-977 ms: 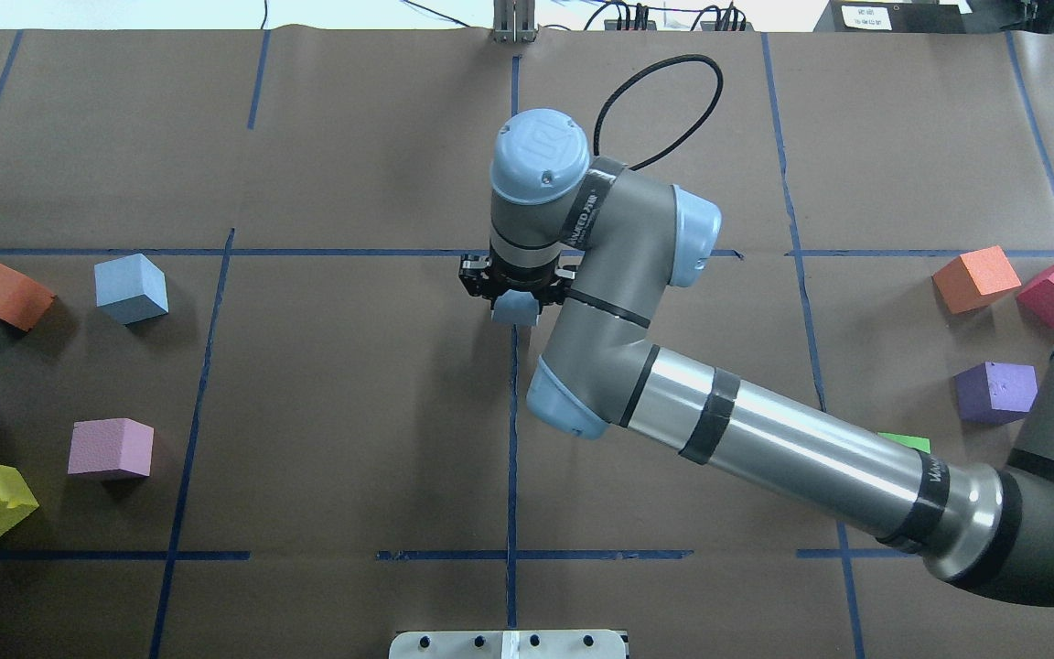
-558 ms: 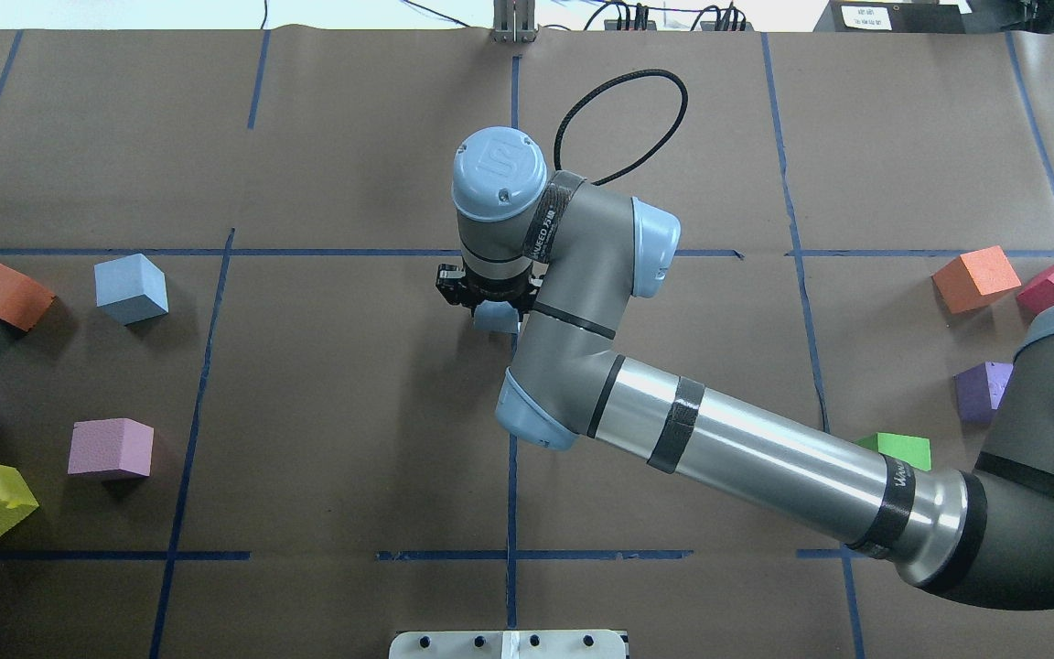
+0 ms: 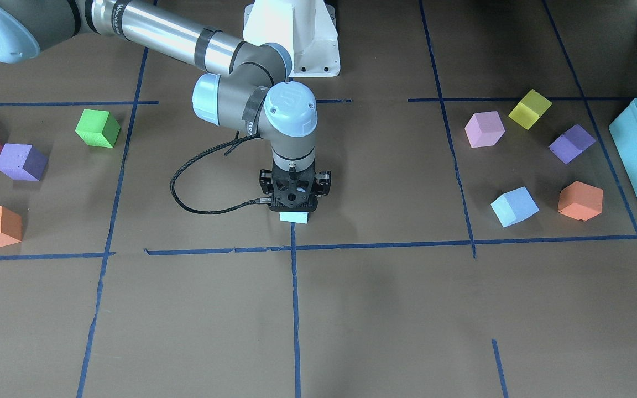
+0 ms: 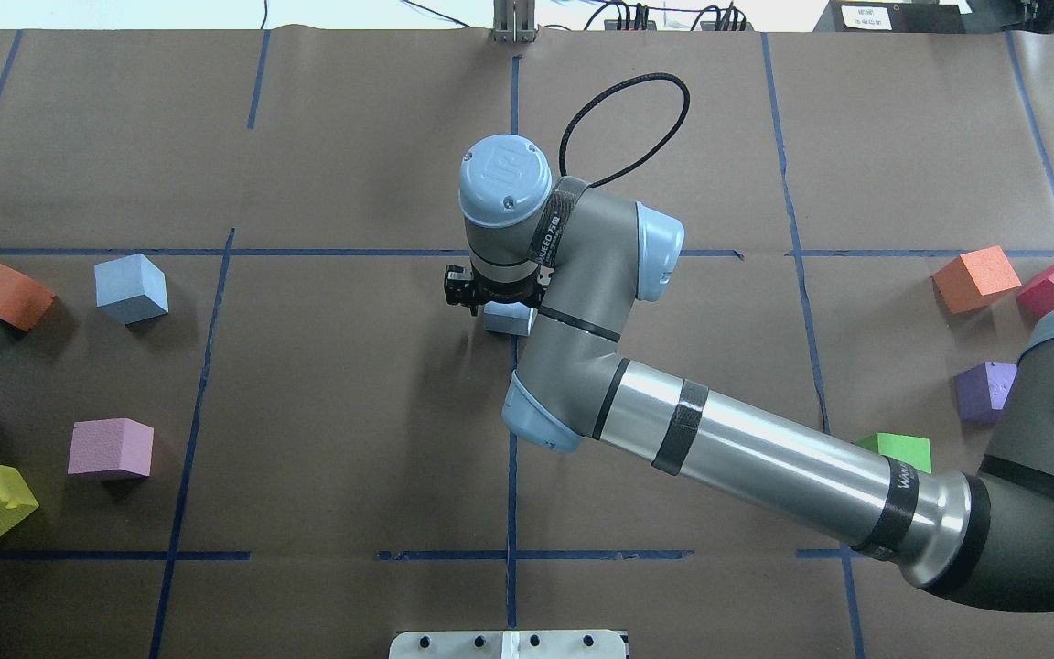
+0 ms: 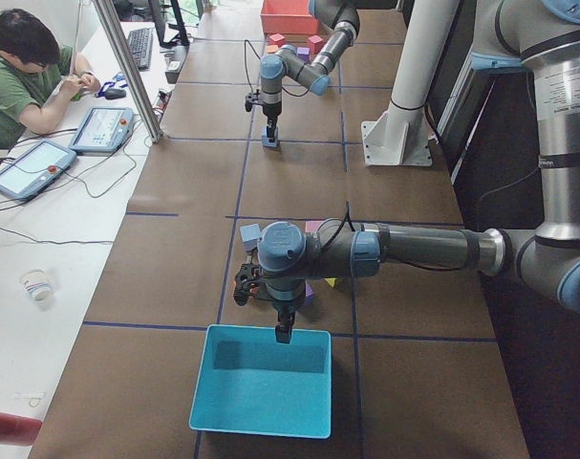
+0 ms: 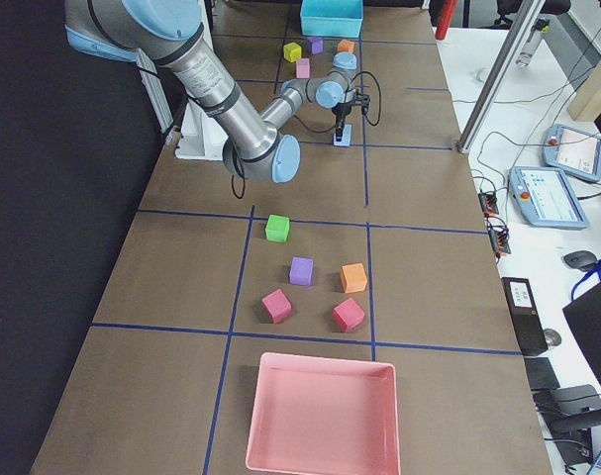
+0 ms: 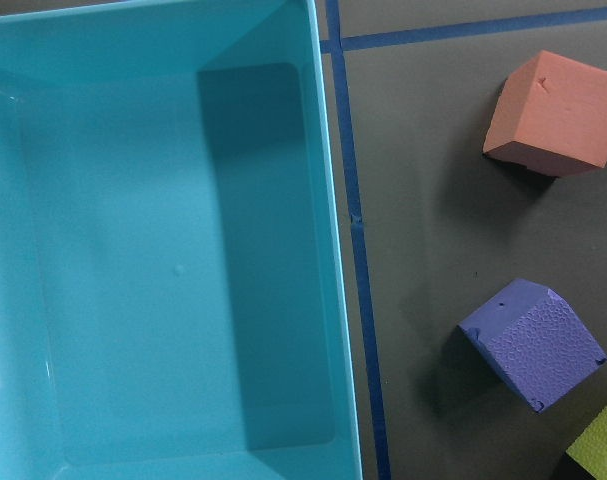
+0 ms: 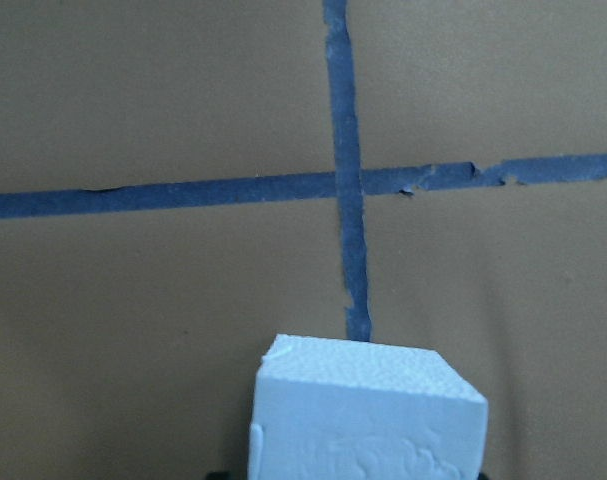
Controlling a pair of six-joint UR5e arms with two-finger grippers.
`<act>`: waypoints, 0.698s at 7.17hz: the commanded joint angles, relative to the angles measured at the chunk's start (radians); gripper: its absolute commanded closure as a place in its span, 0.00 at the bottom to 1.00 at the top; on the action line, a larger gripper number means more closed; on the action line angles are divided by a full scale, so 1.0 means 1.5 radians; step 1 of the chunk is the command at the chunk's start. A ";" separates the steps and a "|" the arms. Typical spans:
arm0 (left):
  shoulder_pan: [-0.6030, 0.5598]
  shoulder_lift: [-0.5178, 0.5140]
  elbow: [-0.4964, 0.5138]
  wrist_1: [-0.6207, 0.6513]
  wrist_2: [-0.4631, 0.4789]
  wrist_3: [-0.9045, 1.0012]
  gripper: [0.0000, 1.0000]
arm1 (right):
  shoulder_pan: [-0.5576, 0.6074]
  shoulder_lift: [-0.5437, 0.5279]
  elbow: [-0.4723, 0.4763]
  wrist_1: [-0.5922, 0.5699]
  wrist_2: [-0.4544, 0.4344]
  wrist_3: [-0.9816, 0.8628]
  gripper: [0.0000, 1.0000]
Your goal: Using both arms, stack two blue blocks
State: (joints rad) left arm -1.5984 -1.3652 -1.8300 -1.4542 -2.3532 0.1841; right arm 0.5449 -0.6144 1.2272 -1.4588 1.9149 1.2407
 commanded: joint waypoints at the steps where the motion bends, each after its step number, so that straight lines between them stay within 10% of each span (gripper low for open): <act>1: 0.001 0.000 -0.001 -0.001 0.000 0.000 0.00 | 0.015 0.007 0.012 -0.002 0.010 -0.002 0.00; 5: 0.018 -0.009 -0.012 -0.003 0.007 0.000 0.00 | 0.140 -0.063 0.203 -0.189 0.095 -0.170 0.00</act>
State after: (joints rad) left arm -1.5806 -1.3712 -1.8455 -1.4576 -2.3503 0.1851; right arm 0.6901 -0.6432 1.4289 -1.6631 2.0128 1.1003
